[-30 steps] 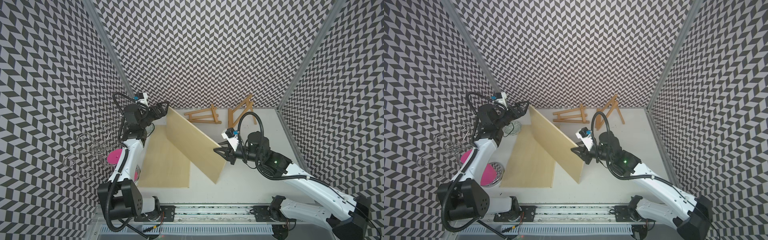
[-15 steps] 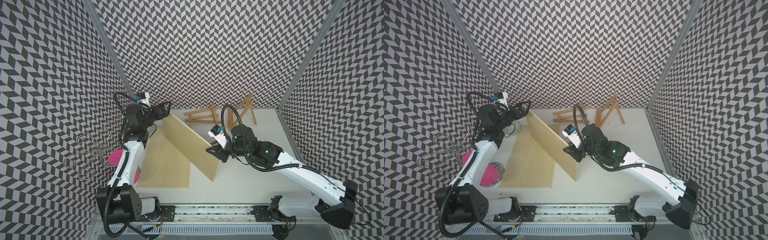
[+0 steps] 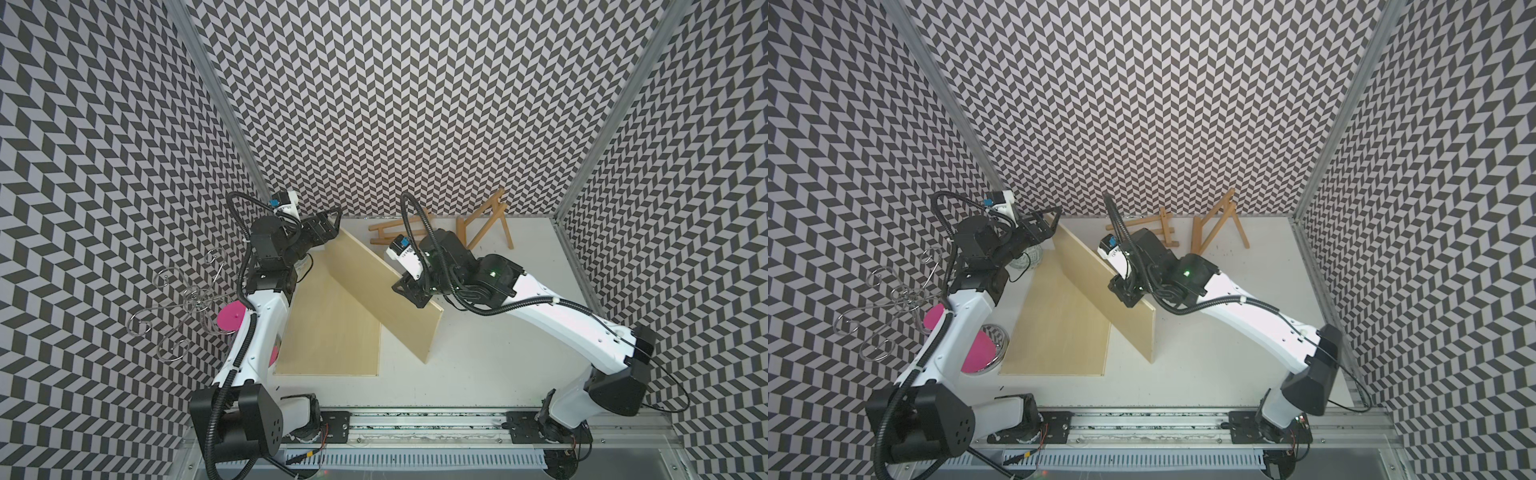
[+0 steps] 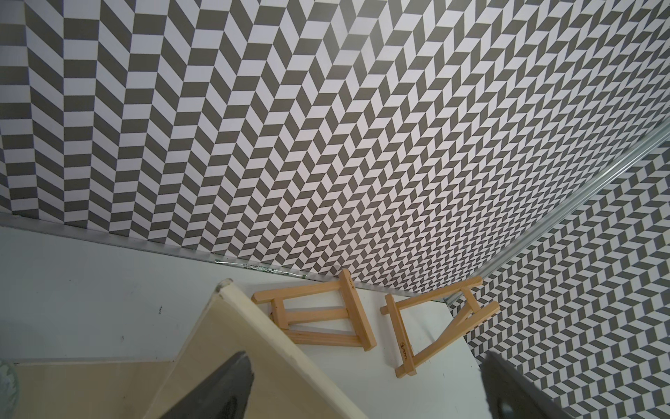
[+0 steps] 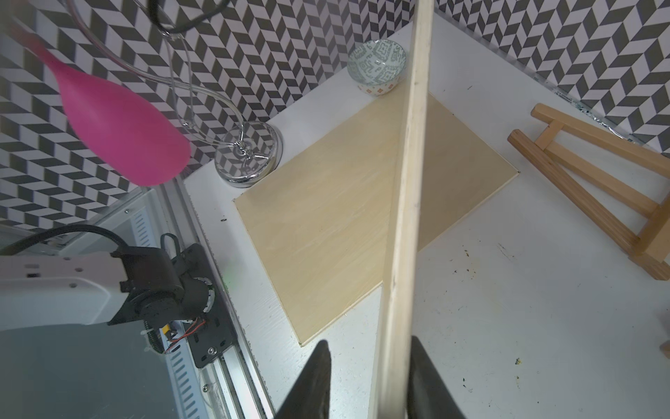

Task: Assemble the easel
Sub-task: Pick up the drawing board from the center of the board.

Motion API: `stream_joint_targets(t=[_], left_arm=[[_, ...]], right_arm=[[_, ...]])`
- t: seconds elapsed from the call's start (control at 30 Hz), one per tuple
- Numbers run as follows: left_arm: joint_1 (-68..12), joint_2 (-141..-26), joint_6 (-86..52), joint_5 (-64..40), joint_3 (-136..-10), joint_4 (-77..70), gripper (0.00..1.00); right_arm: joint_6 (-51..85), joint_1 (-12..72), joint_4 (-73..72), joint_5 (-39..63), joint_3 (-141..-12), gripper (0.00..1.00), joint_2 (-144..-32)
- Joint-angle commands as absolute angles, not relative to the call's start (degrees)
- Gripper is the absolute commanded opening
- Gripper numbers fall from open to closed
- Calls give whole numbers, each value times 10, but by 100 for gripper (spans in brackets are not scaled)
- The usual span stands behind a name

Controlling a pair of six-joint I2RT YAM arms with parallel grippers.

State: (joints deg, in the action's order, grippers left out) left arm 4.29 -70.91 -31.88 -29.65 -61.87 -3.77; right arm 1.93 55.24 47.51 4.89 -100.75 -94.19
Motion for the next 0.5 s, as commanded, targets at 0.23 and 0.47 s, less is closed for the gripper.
stream_joint_targets(t=[0.23, 0.47], left_arm=[[36, -669, -338, -258, -596, -39, 99], [36, -661, -340, -258, -599, -32, 99]], right_arm=[[25, 583, 581, -41, -1204, 29, -1072], [64, 585, 562, -32, -1236, 12, -1063]])
